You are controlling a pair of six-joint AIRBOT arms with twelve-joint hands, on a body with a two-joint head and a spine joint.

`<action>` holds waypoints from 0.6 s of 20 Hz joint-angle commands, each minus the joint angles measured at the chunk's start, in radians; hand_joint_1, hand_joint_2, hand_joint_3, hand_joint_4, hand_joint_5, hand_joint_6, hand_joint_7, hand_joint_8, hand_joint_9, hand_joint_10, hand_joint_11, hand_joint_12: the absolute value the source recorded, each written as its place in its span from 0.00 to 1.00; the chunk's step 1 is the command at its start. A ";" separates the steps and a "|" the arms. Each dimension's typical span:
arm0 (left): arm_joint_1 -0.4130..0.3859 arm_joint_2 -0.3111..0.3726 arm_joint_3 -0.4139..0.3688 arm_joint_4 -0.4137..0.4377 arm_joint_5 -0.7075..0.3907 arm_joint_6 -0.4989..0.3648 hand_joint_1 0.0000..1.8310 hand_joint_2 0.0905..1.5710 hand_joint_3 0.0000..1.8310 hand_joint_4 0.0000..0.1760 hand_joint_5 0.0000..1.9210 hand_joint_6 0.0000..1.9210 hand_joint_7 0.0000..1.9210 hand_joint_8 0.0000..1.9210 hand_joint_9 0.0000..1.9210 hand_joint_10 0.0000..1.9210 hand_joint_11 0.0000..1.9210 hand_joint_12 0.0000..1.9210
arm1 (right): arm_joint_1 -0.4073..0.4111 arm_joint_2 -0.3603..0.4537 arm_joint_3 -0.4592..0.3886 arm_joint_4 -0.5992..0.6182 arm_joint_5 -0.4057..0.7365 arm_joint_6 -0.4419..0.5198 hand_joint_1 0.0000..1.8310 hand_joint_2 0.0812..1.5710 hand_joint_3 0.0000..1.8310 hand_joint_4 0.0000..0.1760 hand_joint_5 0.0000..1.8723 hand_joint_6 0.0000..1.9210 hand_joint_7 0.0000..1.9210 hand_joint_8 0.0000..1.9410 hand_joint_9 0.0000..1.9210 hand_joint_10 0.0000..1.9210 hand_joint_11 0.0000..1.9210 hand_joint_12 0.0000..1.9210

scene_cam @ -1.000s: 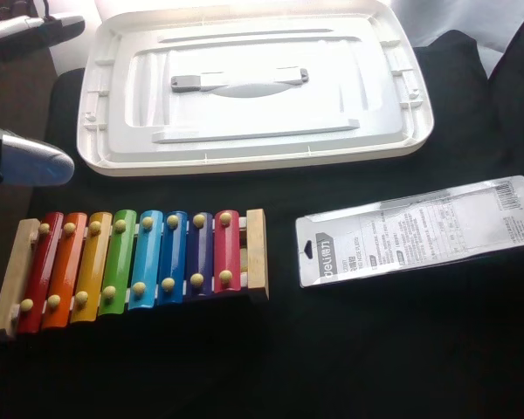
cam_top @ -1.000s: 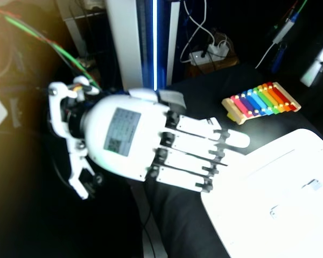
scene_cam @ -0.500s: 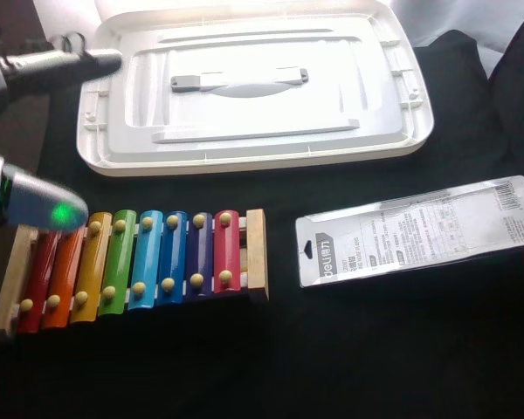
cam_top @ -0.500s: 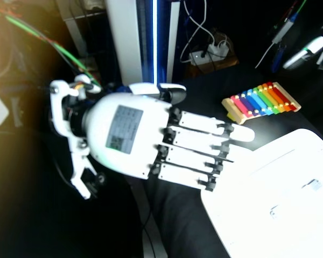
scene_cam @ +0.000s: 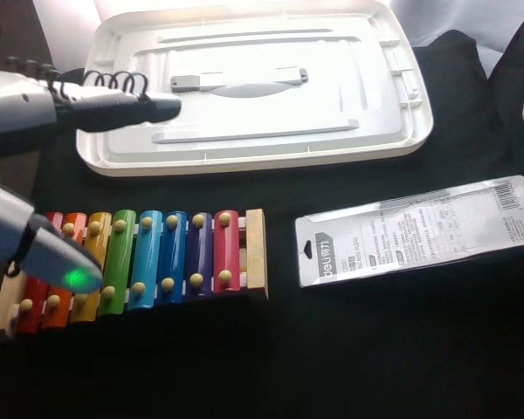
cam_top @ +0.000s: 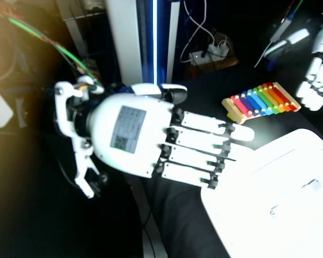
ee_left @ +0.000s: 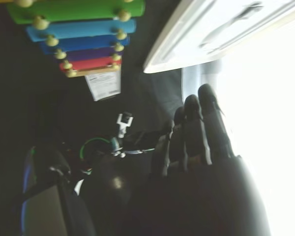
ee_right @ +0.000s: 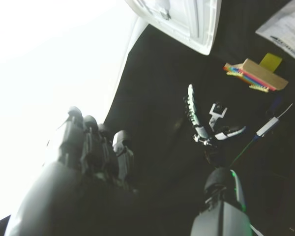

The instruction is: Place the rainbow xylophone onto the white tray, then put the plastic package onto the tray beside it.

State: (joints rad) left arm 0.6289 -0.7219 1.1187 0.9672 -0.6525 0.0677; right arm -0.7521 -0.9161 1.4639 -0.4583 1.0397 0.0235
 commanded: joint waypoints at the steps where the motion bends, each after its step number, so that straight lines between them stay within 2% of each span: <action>1: -0.014 -0.008 -0.002 -0.029 -0.054 -0.025 0.40 0.43 0.00 0.09 0.00 0.00 0.00 0.00 0.03 0.00 0.07 0.02 | 0.012 -0.001 0.002 0.065 0.093 0.005 0.27 0.51 0.00 0.07 0.07 0.00 0.00 0.00 0.00 0.00 0.00 0.00; 2: -0.015 -0.013 -0.001 -0.007 -0.051 -0.044 0.41 0.42 0.00 0.10 0.00 0.00 0.01 0.00 0.04 0.00 0.07 0.02 | 0.012 -0.001 0.002 0.064 0.093 0.005 0.26 0.51 0.00 0.02 0.07 0.00 0.00 0.00 0.00 0.00 0.00 0.00; 4: -0.019 -0.027 0.002 0.047 -0.040 -0.081 0.39 0.42 0.00 0.21 0.00 0.00 0.01 0.00 0.04 0.00 0.10 0.03 | 0.012 -0.001 0.001 0.063 0.092 0.005 0.26 0.50 0.00 0.01 0.07 0.00 0.01 0.00 0.00 0.00 0.00 0.00; 6: -0.026 -0.042 0.008 0.108 -0.029 -0.121 0.37 0.43 0.00 0.33 0.00 0.00 0.00 0.00 0.03 0.00 0.09 0.02 | 0.012 -0.002 0.001 0.062 0.091 0.005 0.26 0.50 0.00 0.02 0.07 0.00 0.01 0.00 0.00 0.00 0.00 0.00; 8: -0.041 -0.059 0.014 0.144 -0.012 -0.134 0.38 0.41 0.00 0.24 0.00 0.00 0.00 0.00 0.01 0.00 0.06 0.01 | 0.012 -0.003 0.000 0.062 0.090 0.005 0.25 0.54 0.01 0.00 0.06 0.00 0.01 0.00 0.00 0.00 0.00 0.00; 9: -0.046 -0.072 0.021 0.159 0.000 -0.134 0.38 0.41 0.00 0.09 0.00 0.00 0.00 0.00 0.02 0.00 0.07 0.01 | 0.012 -0.003 -0.001 0.062 0.089 0.005 0.26 0.57 0.01 0.00 0.05 0.00 0.00 0.00 0.00 0.00 0.00 0.00; 10: -0.047 -0.082 0.028 0.164 0.005 -0.135 0.38 0.41 0.00 0.05 0.00 0.00 0.00 0.00 0.03 0.01 0.07 0.01 | 0.012 -0.003 -0.002 0.062 0.089 0.005 0.26 0.57 0.00 0.00 0.05 0.00 0.00 0.00 0.00 0.00 0.00 0.00; 11: -0.047 -0.097 0.037 0.165 0.010 -0.135 0.38 0.40 0.00 0.00 0.00 0.00 0.00 0.00 0.03 0.01 0.07 0.01 | 0.012 -0.003 -0.004 0.061 0.088 0.005 0.26 0.56 0.00 0.04 0.04 0.00 0.00 0.00 0.00 0.00 0.00 0.00; 12: -0.047 -0.107 0.044 0.165 0.014 -0.135 0.36 0.40 0.00 0.00 0.00 0.00 0.01 0.00 0.03 0.01 0.08 0.01 | 0.012 -0.003 -0.005 0.061 0.088 0.005 0.27 0.57 0.00 0.05 0.04 0.00 0.00 0.00 0.00 0.00 0.00 0.00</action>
State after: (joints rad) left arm 0.5953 -0.8291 1.1614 1.1820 -0.5900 -0.0536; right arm -0.7525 -0.9184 1.4597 -0.4633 1.0344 0.0235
